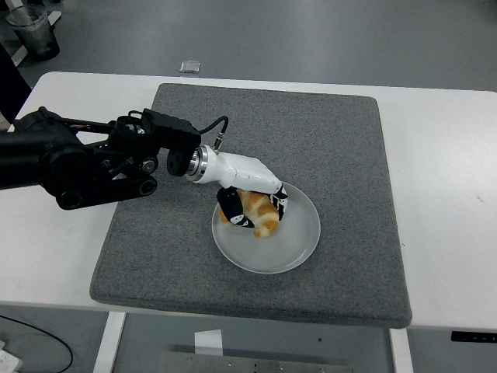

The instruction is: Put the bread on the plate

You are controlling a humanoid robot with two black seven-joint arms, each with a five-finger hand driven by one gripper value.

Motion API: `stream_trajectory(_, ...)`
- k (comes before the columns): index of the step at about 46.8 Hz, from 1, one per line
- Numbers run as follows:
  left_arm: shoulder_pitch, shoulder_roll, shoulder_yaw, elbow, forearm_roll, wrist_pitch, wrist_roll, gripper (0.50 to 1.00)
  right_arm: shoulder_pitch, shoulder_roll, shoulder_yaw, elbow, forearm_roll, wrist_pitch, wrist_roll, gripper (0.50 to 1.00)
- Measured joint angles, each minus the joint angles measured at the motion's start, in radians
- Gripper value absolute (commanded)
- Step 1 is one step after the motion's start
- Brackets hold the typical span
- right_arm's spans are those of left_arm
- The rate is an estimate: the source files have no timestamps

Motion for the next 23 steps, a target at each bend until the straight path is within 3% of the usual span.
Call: stream_trajectory(23, 0.017, -0.035, -0.002, 0.033, 0.021, 0.017, 0.001, 0.500, 0.000, 0.000, 0.000, 0.000, 0.000, 0.000, 0.000, 0.932)
